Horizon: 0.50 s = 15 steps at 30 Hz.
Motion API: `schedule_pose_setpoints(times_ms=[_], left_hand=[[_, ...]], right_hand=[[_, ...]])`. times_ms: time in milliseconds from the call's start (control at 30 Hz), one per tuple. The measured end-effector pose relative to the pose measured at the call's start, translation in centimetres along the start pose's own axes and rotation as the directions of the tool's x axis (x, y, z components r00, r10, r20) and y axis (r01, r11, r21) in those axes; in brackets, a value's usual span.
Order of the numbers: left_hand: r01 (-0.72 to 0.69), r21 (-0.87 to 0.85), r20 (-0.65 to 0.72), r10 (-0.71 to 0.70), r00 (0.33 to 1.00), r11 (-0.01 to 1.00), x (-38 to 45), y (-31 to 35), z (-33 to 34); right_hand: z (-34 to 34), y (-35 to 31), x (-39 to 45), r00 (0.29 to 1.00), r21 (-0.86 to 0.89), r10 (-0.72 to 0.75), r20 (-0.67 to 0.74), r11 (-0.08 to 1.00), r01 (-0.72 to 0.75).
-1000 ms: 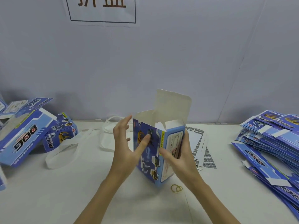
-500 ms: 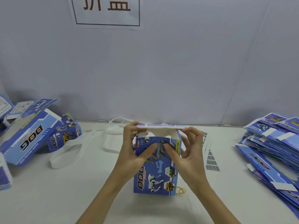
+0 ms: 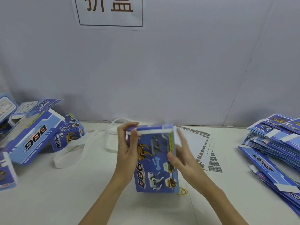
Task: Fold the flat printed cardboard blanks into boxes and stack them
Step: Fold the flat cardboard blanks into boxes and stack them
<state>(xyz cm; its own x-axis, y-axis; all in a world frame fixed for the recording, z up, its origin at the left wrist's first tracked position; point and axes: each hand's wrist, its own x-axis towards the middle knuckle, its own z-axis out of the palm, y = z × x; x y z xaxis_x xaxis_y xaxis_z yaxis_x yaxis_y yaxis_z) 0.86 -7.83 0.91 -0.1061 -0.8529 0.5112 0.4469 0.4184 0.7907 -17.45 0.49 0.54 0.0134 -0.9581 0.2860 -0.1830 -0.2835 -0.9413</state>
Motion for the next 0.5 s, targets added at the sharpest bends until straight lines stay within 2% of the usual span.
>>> schedule_pose_setpoints(times_ms=[67, 133, 167, 200, 233, 267, 300, 333, 367, 433, 467, 500], left_hand=[[-0.038, 0.100, -0.155, 0.053, 0.986, 0.994, 0.4, 0.0, -0.6], [-0.157, 0.391, -0.218, 0.257, 0.941, 0.907, 0.6, -0.1, -1.2], [-0.231, 0.563, -0.158, 0.378, 0.912, 0.793, 0.6, -0.1, -1.2], [-0.280, 0.688, -0.050, 0.429, 0.902, 0.670, 0.6, -0.2, -1.1], [-0.289, 0.728, 0.036, 0.387, 0.921, 0.621, 0.4, -0.3, -0.6], [-0.241, 0.693, 0.092, 0.248, 0.964, 0.679, 0.0, -0.5, 0.0], [-0.127, 0.588, 0.126, 0.064, 0.990, 0.799, -0.5, -0.3, 0.7], [0.000, 0.463, 0.148, -0.077, 0.986, 0.886, -0.7, -0.4, 0.9], [0.085, 0.361, 0.150, -0.148, 0.978, 0.929, -0.6, -0.6, 0.9], [0.152, 0.273, 0.059, -0.175, 0.983, 0.950, 0.0, -0.6, 0.1], [0.185, 0.227, -0.006, -0.189, 0.982, 0.956, 0.3, -0.5, -0.6], [0.232, 0.151, -0.059, -0.225, 0.972, 0.961, 0.8, -0.3, -1.2]], right_hand=[[0.0, 0.2, 0.0, 0.995, -0.061, 0.078, 0.060, 0.995, -0.074], [0.8, 0.4, 0.4, 0.991, -0.046, 0.083, -0.109, 0.995, -0.089], [1.4, 0.5, 0.6, 0.972, -0.032, 0.054, -0.227, 0.997, -0.063], [1.9, 0.8, 0.7, 0.951, -0.024, 0.007, -0.310, 1.000, -0.015], [2.4, 0.9, 0.8, 0.940, -0.024, -0.047, -0.337, 0.999, 0.041], [2.8, 1.1, 0.7, 0.945, -0.045, -0.103, -0.310, 0.995, 0.093], [3.2, 1.1, 0.5, 0.956, -0.089, -0.153, -0.251, 0.987, 0.135], [3.3, 1.3, 0.3, 0.961, -0.147, -0.194, -0.195, 0.975, 0.167], [3.2, 1.5, 0.1, 0.961, -0.219, -0.224, -0.163, 0.958, 0.186], [2.7, 1.9, 0.1, 0.957, -0.341, -0.244, -0.157, 0.923, 0.180], [2.5, 1.9, 0.3, 0.958, -0.331, -0.227, -0.177, 0.930, 0.159], [2.4, 1.9, 0.5, 0.963, -0.244, -0.178, -0.204, 0.962, 0.126]])
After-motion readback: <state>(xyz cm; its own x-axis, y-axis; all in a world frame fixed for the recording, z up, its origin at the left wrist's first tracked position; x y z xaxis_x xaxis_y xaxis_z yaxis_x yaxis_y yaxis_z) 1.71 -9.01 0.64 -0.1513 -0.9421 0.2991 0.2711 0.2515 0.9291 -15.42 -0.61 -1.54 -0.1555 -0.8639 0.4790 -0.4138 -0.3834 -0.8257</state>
